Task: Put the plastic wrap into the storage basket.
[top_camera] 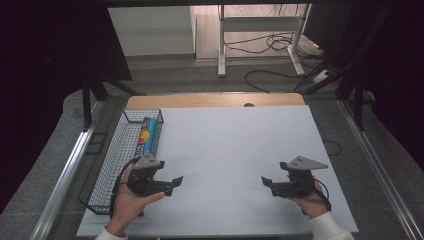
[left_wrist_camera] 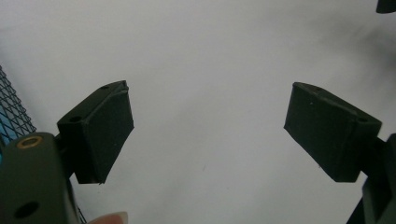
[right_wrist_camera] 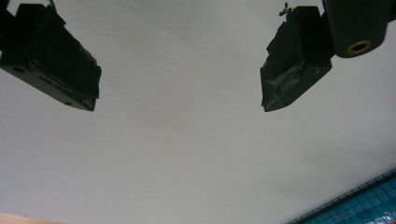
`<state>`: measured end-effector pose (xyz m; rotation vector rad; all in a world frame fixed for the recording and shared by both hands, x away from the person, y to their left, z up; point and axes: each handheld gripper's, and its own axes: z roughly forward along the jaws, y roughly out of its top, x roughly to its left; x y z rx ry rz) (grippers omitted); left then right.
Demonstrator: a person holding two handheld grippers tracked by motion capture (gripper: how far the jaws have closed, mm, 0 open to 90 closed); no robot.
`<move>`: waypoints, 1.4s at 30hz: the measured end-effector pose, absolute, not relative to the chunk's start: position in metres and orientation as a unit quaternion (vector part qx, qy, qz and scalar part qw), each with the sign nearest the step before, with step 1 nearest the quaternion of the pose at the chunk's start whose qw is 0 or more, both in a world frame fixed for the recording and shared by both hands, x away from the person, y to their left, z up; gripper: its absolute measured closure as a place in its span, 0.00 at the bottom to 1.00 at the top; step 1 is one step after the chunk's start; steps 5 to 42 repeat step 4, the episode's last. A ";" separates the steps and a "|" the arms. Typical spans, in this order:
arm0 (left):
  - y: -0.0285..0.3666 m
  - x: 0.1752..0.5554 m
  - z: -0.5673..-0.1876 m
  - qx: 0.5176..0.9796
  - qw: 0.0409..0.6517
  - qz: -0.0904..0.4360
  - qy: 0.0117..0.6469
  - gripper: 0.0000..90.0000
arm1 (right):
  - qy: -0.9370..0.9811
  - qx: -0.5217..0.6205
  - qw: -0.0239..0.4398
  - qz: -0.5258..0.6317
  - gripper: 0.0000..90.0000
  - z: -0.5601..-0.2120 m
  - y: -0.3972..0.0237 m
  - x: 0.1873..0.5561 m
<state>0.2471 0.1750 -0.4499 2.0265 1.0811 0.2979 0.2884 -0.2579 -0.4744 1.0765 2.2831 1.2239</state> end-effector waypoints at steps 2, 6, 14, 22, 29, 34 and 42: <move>0.175 0.247 -0.451 0.799 0.404 0.115 0.431 0.17 | 0.801 0.375 0.170 0.434 0.13 -0.474 -0.260 0.289; 0.173 0.247 -0.452 0.796 0.405 0.116 0.435 0.16 | 0.801 0.373 0.171 0.436 0.13 -0.474 -0.262 0.289; 0.173 0.247 -0.452 0.796 0.405 0.116 0.435 0.16 | 0.801 0.373 0.171 0.436 0.13 -0.474 -0.262 0.289; 0.173 0.247 -0.452 0.796 0.405 0.116 0.435 0.16 | 0.801 0.373 0.171 0.436 0.13 -0.474 -0.262 0.289; 0.173 0.247 -0.452 0.796 0.405 0.116 0.435 0.16 | 0.801 0.373 0.171 0.436 0.13 -0.474 -0.262 0.289; 0.173 0.247 -0.452 0.796 0.405 0.116 0.435 0.16 | 0.801 0.373 0.171 0.436 0.13 -0.474 -0.262 0.289; 0.173 0.247 -0.452 0.796 0.405 0.116 0.435 0.16 | 0.801 0.373 0.171 0.436 0.13 -0.474 -0.262 0.289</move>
